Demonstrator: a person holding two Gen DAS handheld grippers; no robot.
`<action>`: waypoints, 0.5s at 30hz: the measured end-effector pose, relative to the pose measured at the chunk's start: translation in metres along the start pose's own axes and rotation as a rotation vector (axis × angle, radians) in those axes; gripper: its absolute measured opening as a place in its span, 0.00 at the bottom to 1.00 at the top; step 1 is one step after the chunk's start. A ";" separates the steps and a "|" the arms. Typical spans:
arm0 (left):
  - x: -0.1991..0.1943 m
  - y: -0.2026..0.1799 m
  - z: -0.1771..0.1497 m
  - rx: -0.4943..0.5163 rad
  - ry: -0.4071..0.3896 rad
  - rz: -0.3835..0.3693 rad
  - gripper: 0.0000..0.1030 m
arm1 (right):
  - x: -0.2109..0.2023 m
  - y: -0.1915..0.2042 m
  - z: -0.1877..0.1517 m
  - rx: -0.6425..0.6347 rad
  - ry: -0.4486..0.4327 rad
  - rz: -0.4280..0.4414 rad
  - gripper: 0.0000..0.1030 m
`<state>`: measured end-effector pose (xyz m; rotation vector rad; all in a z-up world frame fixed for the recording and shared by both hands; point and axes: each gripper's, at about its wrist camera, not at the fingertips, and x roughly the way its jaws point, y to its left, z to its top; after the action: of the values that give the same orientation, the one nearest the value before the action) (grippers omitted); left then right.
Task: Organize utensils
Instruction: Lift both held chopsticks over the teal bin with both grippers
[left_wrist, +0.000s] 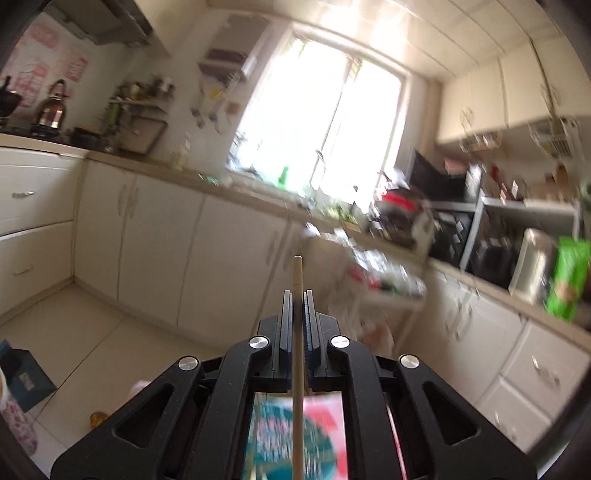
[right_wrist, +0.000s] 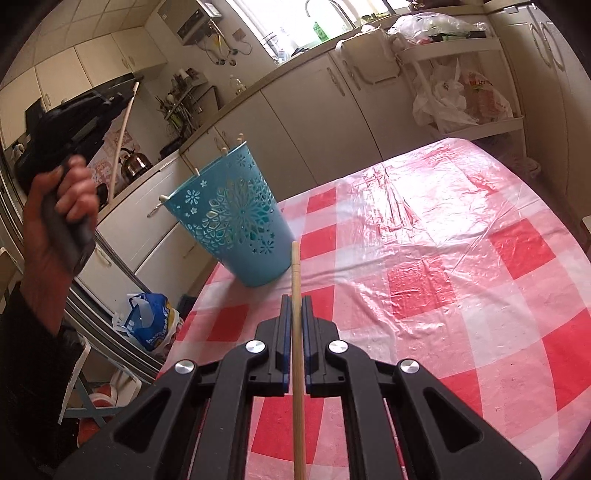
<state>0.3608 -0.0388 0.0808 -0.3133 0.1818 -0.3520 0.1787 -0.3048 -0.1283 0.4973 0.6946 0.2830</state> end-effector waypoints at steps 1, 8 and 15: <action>0.008 0.001 0.004 -0.005 -0.020 0.018 0.05 | -0.002 -0.002 0.001 0.000 -0.008 -0.003 0.06; 0.059 0.025 -0.017 -0.042 0.005 0.145 0.05 | -0.007 0.000 0.004 -0.020 -0.044 -0.017 0.06; 0.063 0.031 -0.058 0.020 0.113 0.161 0.05 | -0.008 0.009 0.016 -0.029 -0.078 0.007 0.06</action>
<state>0.4150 -0.0496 0.0089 -0.2578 0.3121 -0.2117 0.1828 -0.3059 -0.1091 0.4805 0.6118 0.2787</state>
